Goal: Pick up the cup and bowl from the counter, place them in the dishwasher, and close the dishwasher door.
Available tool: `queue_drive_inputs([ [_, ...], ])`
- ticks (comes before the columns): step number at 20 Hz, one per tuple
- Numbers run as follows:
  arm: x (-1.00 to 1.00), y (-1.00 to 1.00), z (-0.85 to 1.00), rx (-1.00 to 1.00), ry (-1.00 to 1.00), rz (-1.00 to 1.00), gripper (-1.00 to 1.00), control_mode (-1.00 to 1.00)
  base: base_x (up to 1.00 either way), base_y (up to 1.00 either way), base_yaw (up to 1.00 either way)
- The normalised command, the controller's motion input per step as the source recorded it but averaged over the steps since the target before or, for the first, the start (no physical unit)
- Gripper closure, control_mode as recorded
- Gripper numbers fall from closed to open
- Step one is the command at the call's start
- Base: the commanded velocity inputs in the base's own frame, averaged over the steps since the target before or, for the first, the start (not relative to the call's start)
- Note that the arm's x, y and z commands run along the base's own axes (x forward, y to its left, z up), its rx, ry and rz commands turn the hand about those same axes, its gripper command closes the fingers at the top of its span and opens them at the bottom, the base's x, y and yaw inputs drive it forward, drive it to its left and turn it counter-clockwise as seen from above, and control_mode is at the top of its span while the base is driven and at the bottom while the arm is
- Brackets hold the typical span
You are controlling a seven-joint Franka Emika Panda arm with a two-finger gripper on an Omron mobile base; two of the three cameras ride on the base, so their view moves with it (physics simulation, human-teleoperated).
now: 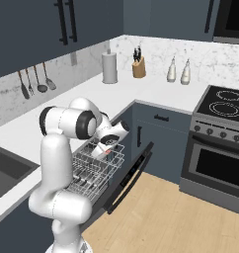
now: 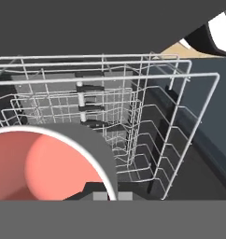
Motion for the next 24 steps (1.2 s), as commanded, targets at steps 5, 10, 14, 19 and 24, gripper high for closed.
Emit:
queue_drive_inputs([
  [5,0.2,0.02,-0.17,0.0,-0.06,0.03,1.0,-1.0,0.0,0.0,0.0],
  [10,0.14,0.05,-0.12,0.01,-0.1,0.03,1.0,-1.0,0.0,0.0,0.0],
  [14,0.04,0.0,-0.08,0.09,-0.16,0.02,1.0,-1.0,0.0,0.0,0.0],
  [19,0.0,-0.03,-0.13,0.12,-0.18,0.0,1.0,-1.0,0.0,0.0,0.0],
  [24,0.07,0.0,-0.13,0.08,-0.1,0.0,1.0,-1.0,0.0,0.0,0.0],
])
